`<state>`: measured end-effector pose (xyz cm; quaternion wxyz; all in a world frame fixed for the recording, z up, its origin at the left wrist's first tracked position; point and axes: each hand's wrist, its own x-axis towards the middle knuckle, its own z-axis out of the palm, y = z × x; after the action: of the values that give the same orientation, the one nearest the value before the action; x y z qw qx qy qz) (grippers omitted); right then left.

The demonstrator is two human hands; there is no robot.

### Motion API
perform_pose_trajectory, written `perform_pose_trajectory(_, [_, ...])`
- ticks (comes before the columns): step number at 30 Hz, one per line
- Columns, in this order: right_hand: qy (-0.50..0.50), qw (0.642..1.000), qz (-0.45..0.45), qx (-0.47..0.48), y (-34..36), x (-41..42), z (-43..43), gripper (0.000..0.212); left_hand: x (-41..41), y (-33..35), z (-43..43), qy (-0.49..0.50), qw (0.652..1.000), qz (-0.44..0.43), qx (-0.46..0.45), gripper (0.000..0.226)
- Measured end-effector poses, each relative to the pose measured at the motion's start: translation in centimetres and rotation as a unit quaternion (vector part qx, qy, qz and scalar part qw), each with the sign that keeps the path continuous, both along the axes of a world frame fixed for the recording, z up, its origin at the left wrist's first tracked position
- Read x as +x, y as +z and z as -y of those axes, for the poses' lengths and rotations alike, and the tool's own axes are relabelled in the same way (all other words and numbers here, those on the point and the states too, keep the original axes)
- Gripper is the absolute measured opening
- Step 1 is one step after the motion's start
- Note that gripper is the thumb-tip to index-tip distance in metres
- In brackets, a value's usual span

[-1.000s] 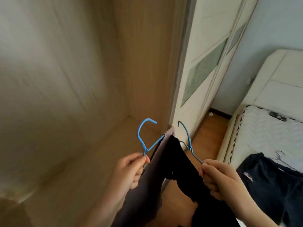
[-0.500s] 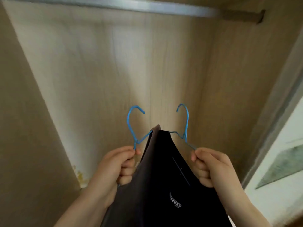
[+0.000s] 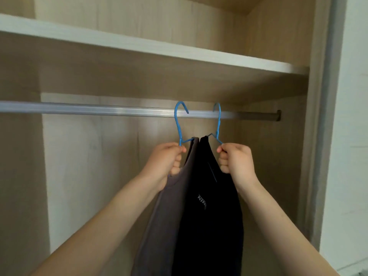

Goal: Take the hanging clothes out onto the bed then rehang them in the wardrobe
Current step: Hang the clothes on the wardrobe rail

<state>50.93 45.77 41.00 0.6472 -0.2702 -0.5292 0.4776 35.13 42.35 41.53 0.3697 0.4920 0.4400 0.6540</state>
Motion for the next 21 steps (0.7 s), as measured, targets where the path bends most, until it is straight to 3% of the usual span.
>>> perform_pose_trajectory(8, [-0.064, 0.998, 0.007, -0.016, 4.0, -2.0, -6.5, 0.032, 0.6, 5.1, -7.2, 0.017, 0.999, -0.028, -0.009, 0.029])
perform_pose_trajectory(21, [-0.201, 0.975, 0.040, -0.083, 1.8, -2.3, -15.4, 0.028, 2.1, 2.5, -19.1, -0.067, 0.993, -0.061, -0.073, 0.032])
